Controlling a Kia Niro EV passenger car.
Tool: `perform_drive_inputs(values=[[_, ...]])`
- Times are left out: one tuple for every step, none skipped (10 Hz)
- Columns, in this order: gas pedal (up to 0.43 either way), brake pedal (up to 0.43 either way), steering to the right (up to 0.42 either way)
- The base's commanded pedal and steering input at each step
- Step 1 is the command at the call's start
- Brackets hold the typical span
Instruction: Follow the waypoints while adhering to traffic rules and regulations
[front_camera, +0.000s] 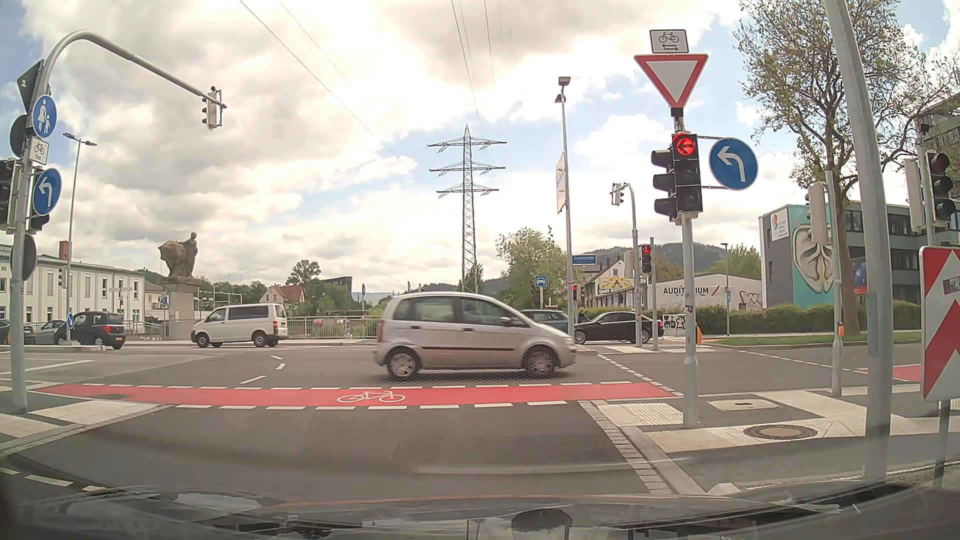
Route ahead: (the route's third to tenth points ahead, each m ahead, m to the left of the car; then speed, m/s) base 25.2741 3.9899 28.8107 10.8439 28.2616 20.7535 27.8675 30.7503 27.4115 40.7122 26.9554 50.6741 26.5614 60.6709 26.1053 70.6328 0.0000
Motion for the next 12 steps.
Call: perform_drive_inputs(values=[[0.000,0.250,-0.004],[0.000,0.250,-0.004],[0.000,0.250,-0.004],[0.000,0.250,-0.004],[0.000,0.250,-0.004],[0.000,0.250,-0.004],[0.000,0.250,-0.004],[0.000,0.250,-0.004],[0.000,0.250,-0.004],[0.000,0.250,-0.004],[0.000,0.250,-0.004],[0.000,0.244,-0.004]])
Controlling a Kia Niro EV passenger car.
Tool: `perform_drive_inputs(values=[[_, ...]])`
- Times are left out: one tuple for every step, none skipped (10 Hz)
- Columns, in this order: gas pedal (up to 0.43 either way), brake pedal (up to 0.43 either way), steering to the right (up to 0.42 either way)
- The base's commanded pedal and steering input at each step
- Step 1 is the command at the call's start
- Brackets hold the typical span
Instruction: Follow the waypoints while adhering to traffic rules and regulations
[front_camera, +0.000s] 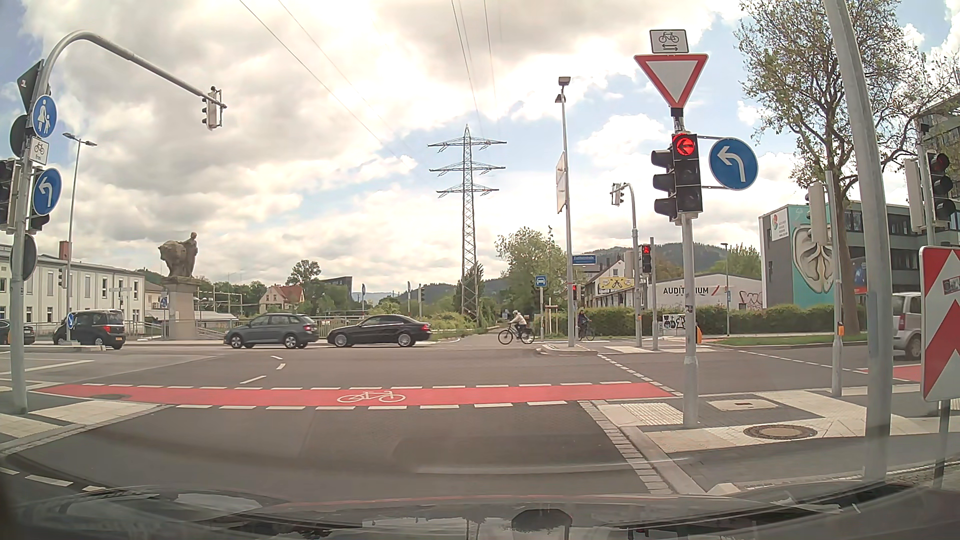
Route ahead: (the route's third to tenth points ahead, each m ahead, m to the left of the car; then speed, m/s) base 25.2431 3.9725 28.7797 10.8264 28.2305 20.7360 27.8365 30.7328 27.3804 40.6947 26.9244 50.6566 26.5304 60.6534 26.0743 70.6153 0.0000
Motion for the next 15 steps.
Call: perform_drive_inputs(values=[[0.000,0.250,-0.004],[0.000,0.250,-0.004],[0.000,0.250,-0.004],[0.000,0.250,-0.004],[0.000,0.250,-0.004],[0.000,0.250,-0.004],[0.000,0.250,-0.004],[0.000,0.250,-0.004],[0.000,0.250,-0.004],[0.000,0.250,-0.004],[0.000,0.244,-0.004],[0.000,0.128,-0.004],[0.000,0.067,-0.004],[0.000,0.067,-0.004],[0.000,0.073,-0.004]])
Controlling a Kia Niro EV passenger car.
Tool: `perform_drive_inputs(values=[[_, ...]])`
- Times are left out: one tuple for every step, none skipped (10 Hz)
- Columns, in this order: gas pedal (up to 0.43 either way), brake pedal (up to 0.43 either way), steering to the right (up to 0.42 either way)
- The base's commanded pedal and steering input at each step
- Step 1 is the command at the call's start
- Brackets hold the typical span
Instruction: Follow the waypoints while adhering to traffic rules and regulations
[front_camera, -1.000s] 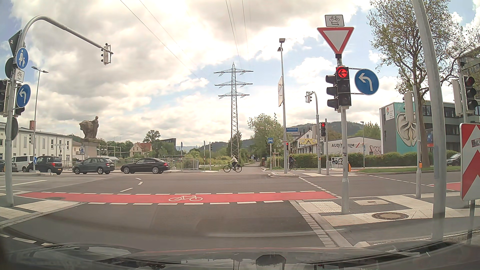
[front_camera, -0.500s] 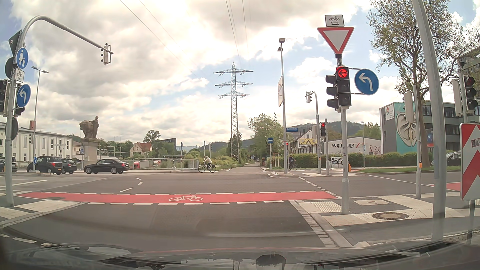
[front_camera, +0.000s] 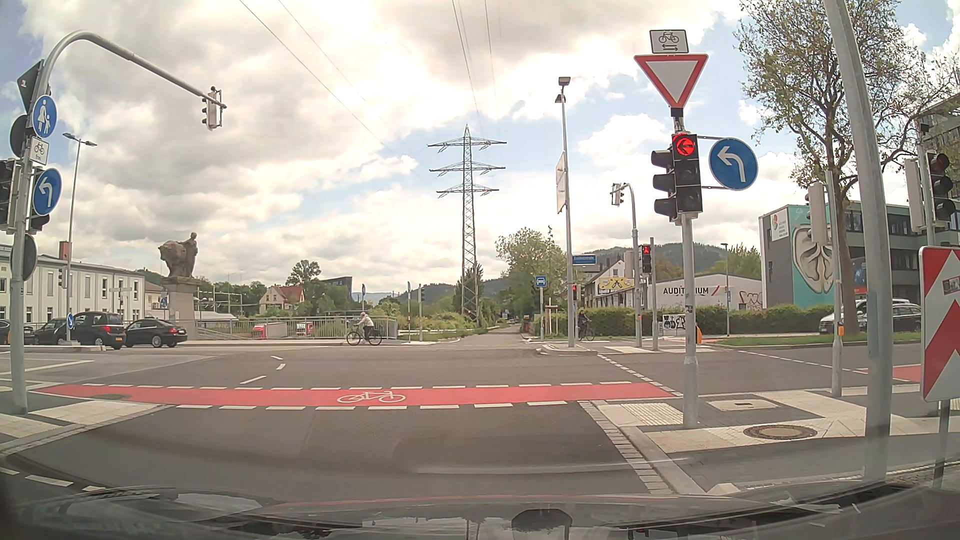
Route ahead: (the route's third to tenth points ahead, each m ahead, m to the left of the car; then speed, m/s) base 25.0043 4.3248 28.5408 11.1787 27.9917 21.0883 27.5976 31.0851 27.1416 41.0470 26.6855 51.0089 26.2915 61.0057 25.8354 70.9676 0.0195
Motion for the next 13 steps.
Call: perform_drive_inputs(values=[[0.000,0.098,-0.004],[0.000,0.110,-0.004],[0.000,0.122,-0.004],[0.000,0.128,-0.004],[0.000,0.140,-0.004],[0.000,0.152,-0.004],[0.000,0.177,-0.004],[0.000,0.201,-0.004],[0.000,0.213,-0.004],[0.000,0.213,-0.004],[0.000,0.220,-0.004],[0.000,0.226,-0.004],[0.000,0.232,-0.004]])
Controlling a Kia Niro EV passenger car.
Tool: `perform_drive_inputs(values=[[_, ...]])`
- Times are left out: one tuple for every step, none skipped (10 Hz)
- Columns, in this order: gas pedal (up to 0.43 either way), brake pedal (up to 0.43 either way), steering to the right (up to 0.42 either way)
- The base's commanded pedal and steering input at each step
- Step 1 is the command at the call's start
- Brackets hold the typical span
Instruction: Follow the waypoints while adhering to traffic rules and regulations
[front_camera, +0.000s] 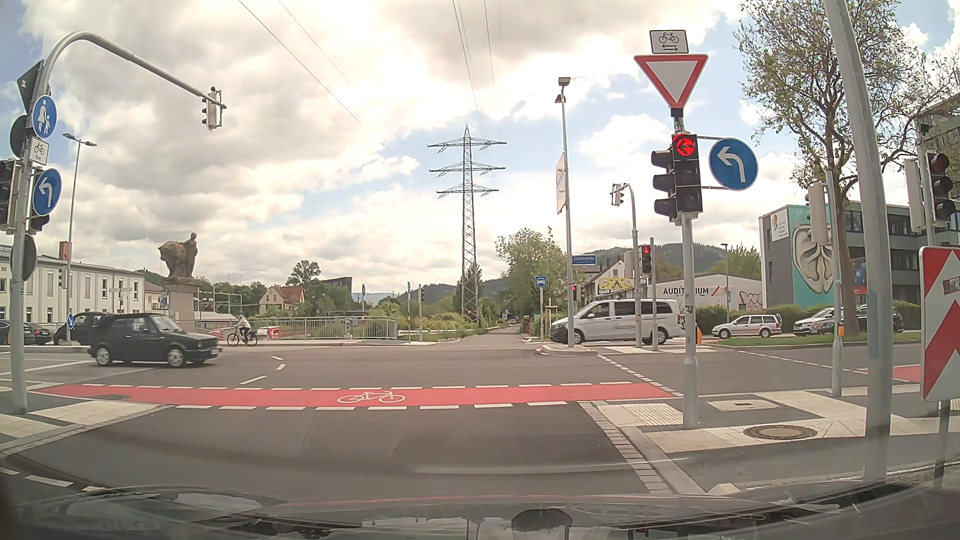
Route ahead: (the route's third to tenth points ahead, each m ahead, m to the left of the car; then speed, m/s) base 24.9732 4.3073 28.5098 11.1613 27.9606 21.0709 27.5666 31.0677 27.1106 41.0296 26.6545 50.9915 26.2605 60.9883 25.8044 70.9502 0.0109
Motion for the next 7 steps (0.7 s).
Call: perform_drive_inputs(values=[[0.000,0.232,-0.004],[0.000,0.238,-0.004],[0.000,0.244,-0.004],[0.000,0.244,-0.004],[0.000,0.250,-0.004],[0.000,0.250,-0.004],[0.000,0.250,-0.004]])
